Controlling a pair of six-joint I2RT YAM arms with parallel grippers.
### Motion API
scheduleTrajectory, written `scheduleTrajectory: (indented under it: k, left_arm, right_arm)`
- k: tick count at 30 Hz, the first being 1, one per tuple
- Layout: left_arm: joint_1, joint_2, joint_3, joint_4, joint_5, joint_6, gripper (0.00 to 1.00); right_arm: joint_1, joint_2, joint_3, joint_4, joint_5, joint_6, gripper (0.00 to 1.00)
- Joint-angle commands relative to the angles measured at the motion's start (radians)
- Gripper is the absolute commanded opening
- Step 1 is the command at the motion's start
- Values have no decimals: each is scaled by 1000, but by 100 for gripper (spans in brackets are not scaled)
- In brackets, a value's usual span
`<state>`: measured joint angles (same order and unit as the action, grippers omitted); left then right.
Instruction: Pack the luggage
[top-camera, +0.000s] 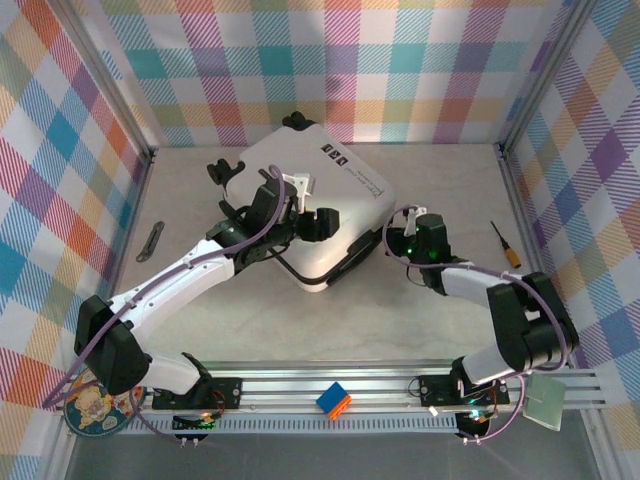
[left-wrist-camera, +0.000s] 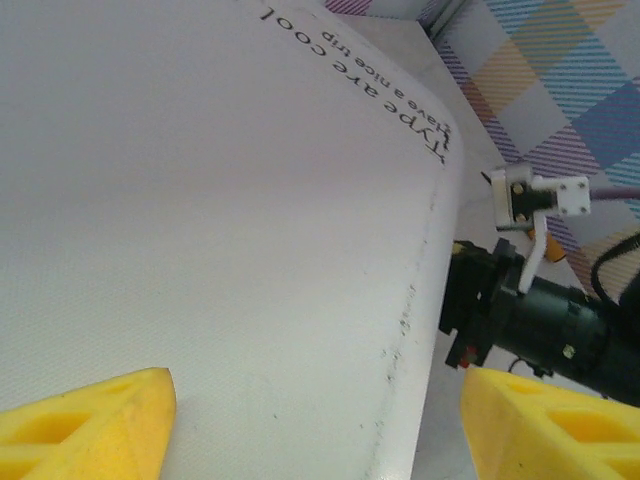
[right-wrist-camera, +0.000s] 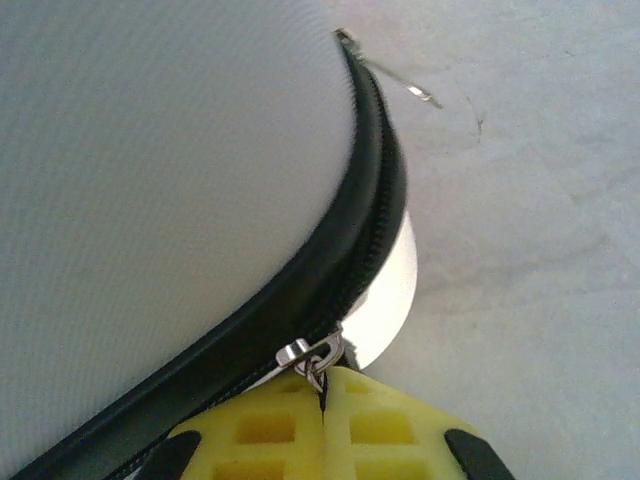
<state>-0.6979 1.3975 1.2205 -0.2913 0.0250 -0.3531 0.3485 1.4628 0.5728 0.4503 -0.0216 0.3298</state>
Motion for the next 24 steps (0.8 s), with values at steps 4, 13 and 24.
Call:
scheduleTrajectory:
  k: [4,13,24]
  left_arm:
    - [13,29,68,-78,38,29,75]
    - [-88,65,87,103,108,-6,76]
    - [-123,177,57,159,80,-95,76]
  right_arm:
    - [160,-100,-92,-64,126,37,0]
    - [239,-176,-120,-117,225,42,0]
    - [178,-144,-99,-101,189,35,0]
